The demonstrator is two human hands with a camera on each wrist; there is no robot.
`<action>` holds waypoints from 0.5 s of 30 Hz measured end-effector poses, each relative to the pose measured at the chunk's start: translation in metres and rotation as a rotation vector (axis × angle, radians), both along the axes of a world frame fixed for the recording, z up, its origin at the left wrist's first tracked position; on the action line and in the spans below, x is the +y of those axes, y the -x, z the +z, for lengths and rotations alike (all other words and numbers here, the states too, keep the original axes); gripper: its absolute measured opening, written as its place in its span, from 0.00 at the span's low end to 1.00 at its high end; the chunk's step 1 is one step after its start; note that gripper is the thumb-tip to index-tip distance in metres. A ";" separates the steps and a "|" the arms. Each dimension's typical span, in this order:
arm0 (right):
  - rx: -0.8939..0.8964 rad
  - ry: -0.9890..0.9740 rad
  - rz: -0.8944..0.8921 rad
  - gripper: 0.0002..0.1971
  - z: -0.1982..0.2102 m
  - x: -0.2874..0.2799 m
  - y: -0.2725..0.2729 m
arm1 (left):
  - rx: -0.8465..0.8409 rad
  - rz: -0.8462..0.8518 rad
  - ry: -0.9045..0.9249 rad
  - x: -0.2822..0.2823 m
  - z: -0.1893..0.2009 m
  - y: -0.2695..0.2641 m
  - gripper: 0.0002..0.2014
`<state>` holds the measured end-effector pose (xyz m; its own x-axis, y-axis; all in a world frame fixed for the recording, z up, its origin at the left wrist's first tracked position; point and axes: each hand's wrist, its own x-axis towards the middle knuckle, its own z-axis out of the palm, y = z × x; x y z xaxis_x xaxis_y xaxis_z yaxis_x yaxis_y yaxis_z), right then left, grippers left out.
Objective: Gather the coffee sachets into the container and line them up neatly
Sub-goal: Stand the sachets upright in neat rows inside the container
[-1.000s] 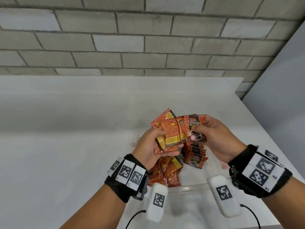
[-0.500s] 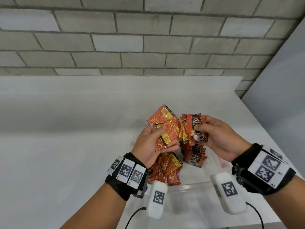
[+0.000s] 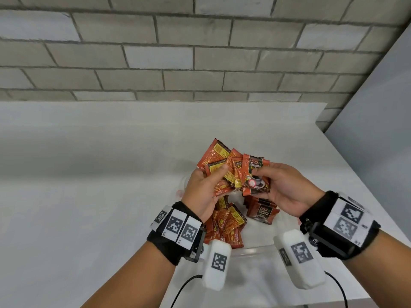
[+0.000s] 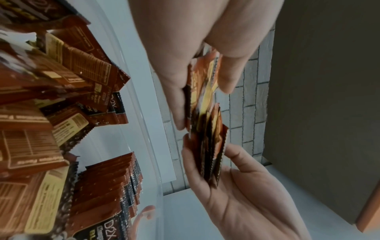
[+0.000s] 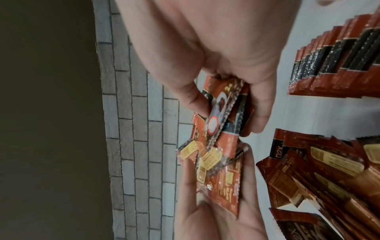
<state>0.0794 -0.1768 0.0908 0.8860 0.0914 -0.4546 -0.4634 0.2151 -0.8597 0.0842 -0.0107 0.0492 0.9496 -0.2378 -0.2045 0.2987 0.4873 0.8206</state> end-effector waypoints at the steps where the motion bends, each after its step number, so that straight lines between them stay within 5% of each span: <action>1: -0.004 0.016 -0.003 0.09 0.000 -0.001 -0.001 | 0.025 -0.017 0.029 0.002 0.001 0.000 0.12; 8: -0.020 0.069 0.037 0.10 0.004 -0.004 0.002 | 0.094 -0.016 0.075 0.005 -0.001 0.001 0.15; 15: -0.056 0.074 0.082 0.13 0.001 0.008 0.007 | -0.032 -0.027 0.014 -0.002 0.000 0.005 0.14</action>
